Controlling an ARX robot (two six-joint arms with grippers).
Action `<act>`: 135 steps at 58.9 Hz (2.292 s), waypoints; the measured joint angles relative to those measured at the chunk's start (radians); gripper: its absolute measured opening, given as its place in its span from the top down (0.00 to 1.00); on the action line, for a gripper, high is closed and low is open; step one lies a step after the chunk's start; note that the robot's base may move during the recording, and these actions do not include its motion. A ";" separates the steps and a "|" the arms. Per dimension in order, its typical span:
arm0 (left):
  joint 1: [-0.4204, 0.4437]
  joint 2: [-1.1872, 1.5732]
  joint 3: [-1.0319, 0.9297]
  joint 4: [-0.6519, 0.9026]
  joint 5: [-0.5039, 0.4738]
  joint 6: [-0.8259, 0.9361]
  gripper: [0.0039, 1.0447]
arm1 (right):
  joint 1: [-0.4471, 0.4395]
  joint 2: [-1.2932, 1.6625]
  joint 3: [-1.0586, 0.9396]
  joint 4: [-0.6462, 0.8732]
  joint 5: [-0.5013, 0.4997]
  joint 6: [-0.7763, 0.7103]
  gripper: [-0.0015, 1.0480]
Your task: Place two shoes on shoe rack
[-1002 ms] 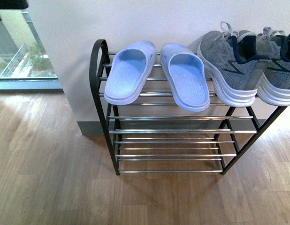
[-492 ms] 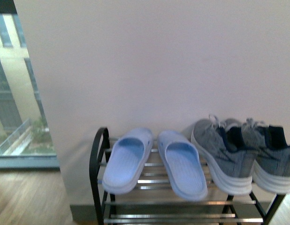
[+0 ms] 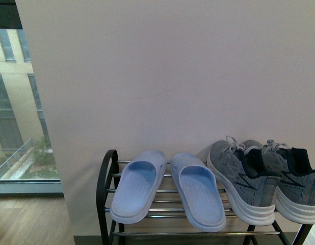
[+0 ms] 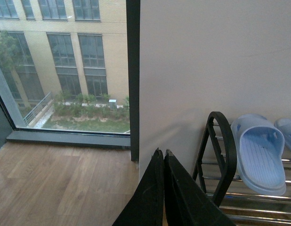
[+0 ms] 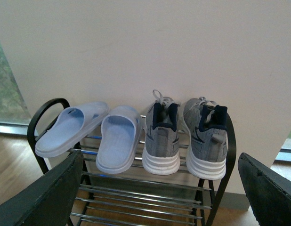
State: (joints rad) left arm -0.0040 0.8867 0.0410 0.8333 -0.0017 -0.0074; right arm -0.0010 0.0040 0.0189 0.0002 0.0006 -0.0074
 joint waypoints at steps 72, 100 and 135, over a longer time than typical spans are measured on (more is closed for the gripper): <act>0.000 -0.692 -0.027 -0.637 0.001 0.000 0.99 | 0.000 0.000 0.000 0.000 0.000 0.000 0.09; 0.001 -0.870 -0.027 -0.834 0.001 0.000 0.92 | 0.000 0.000 0.000 0.000 0.000 0.000 0.09; 0.001 -0.870 -0.027 -0.834 0.001 0.002 0.08 | 0.000 0.001 0.000 0.000 0.000 0.000 0.09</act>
State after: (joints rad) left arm -0.0032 0.0166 0.0143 -0.0002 -0.0006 -0.0055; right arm -0.0010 0.0048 0.0189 -0.0002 0.0002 -0.0071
